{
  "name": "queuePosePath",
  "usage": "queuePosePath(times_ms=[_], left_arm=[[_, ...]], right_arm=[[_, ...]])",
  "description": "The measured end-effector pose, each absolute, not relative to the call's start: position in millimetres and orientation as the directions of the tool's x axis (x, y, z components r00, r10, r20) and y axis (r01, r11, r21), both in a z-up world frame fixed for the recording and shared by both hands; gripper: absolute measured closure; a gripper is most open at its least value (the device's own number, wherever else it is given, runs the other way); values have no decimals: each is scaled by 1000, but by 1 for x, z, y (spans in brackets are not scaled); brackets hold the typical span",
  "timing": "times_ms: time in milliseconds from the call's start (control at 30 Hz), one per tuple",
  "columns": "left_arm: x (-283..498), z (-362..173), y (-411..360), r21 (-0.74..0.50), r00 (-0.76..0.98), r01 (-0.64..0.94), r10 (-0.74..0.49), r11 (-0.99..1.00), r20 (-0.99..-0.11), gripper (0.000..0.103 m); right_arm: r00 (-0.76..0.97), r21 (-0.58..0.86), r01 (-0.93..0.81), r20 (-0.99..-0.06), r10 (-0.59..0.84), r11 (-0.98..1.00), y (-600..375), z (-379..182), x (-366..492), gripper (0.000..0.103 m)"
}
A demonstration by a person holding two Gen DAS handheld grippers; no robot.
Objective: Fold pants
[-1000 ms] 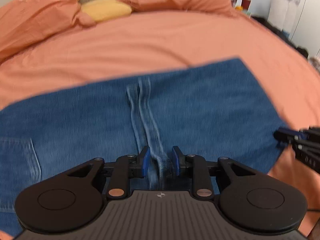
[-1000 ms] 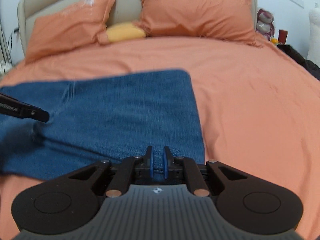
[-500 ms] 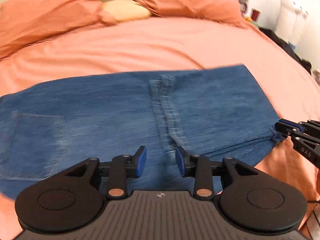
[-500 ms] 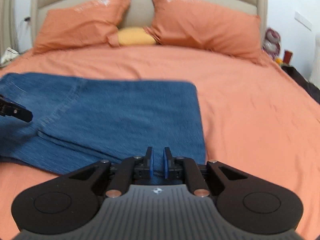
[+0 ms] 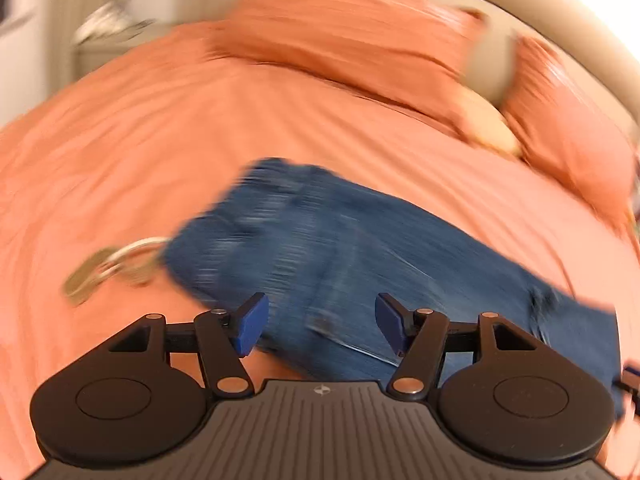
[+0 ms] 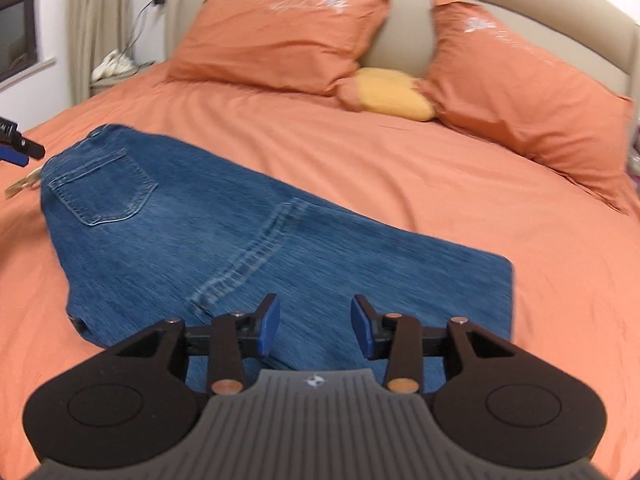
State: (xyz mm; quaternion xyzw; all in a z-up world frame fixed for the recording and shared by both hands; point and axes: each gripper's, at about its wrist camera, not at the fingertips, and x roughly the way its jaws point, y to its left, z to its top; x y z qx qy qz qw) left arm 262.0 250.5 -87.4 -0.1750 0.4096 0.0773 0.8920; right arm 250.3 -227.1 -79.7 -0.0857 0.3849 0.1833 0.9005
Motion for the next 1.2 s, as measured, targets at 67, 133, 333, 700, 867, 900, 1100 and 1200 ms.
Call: queuePosePath(times_ms=[67,133,333,700,867,900,1100,1200], left_arm=[[261,-99,282,-331,659,-356,-17,874,-752,25],[262,-113,306,-399,665,-403,-36,824,-746,25],[268,-156,339,-537,689,-470,-89,700,-719,22],[273,-198,355,-654,775,-434,-113,619,-622,5],[274,-202,356,-660,792,-417,-106,625,-601,5],[274,-202,357,-660,794,-414,-106,627,-599,5],[280,-197,348,-574,763,-439,-51,691,-645,41],[286,-189,344,-516,731,-465,-17,720,-683,61]], right_arm=[[604,-10,-431,-746,280,902,-215,-80,265,66],[573,-19,-470,-767,289,882,-204,-84,282,66],[485,-45,-564,-826,287,825,-177,-107,330,66],[378,-148,-800,-877,297,581,-138,-142,397,64],[273,-77,-848,-911,308,524,-129,-157,421,63],[253,-55,-849,-916,313,525,-129,-157,425,63],[229,-27,-844,-922,314,536,-131,-160,430,62],[240,-24,-824,-920,311,566,-130,-162,429,63]])
